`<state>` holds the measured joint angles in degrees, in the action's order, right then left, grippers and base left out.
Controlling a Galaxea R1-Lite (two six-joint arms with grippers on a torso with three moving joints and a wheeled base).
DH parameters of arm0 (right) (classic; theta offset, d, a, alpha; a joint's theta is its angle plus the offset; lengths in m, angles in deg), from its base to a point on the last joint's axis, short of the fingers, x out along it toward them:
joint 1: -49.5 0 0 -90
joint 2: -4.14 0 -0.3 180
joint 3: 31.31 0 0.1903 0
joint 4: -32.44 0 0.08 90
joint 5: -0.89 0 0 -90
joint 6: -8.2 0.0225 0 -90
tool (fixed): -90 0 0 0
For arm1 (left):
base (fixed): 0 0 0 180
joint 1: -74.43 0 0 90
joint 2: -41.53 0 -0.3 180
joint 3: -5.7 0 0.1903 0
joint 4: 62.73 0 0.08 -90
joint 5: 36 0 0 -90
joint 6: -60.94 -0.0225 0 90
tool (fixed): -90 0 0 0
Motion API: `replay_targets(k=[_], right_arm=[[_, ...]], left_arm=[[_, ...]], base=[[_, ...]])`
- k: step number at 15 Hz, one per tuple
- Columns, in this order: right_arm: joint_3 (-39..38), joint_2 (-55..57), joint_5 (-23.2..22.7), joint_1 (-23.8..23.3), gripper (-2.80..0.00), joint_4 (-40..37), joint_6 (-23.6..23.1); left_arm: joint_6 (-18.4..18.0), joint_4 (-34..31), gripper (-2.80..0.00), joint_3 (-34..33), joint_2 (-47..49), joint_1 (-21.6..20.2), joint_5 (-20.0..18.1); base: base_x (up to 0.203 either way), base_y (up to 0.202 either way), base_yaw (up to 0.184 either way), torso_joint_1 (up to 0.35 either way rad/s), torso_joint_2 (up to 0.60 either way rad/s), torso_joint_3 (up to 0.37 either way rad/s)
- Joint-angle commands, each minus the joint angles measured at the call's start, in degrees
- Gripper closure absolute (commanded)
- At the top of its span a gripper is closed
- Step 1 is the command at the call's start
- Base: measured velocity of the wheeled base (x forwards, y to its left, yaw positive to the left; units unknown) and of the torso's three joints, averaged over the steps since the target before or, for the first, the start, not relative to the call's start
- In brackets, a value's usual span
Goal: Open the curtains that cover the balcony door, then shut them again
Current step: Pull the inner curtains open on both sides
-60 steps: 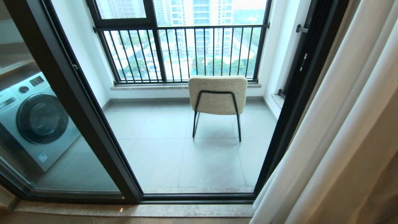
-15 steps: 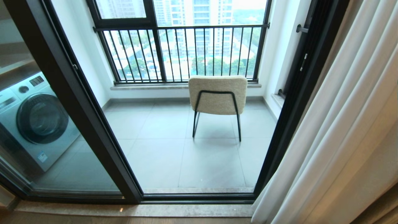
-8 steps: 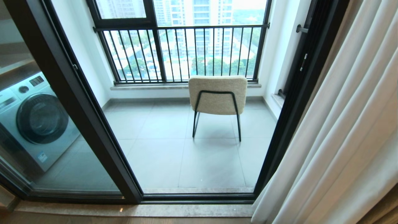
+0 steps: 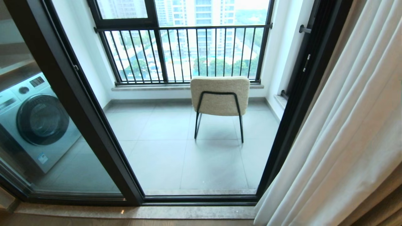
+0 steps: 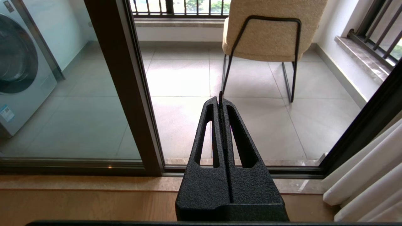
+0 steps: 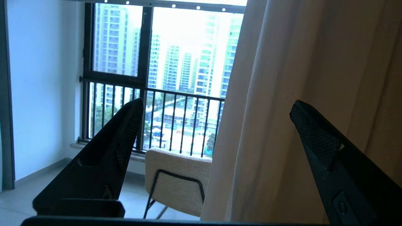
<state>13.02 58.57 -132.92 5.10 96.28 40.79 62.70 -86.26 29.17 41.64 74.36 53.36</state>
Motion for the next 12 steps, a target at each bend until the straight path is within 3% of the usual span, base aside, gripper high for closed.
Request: replay_targets(k=[1, 8, 9, 12], right_arm=[[-2.5, -2.4, 0.5, -0.1, -2.80, 2.7, 0.2], [-8.9, -8.8, 1.5, 0.0, -2.80, 2.7, 0.0], [-10.1, -9.4, 1.5, 0.1, 0.00, 2.7, 0.1], [-13.4, -11.2, 1.5, 0.5, 0.00, 2.7, 0.1]], left_arm=[[0.0, 0.0, 0.00, 0.0, 0.0, 0.0, 0.0], [0.1, 0.0, 0.00, 0.0, 0.0, 0.0, 0.0], [0.1, 0.0, 0.00, 0.0, 0.0, 0.0, 0.0], [0.1, 0.0, 0.00, 0.0, 0.0, 0.0, 0.0]], base=[[0.000, 0.000, 0.000, 0.000, 0.00, 0.000], [0.000, 0.000, 0.000, 0.000, 0.00, 0.000], [0.000, 0.000, 0.000, 0.000, 0.00, 0.000], [0.000, 0.000, 0.000, 0.000, 0.00, 0.000]])
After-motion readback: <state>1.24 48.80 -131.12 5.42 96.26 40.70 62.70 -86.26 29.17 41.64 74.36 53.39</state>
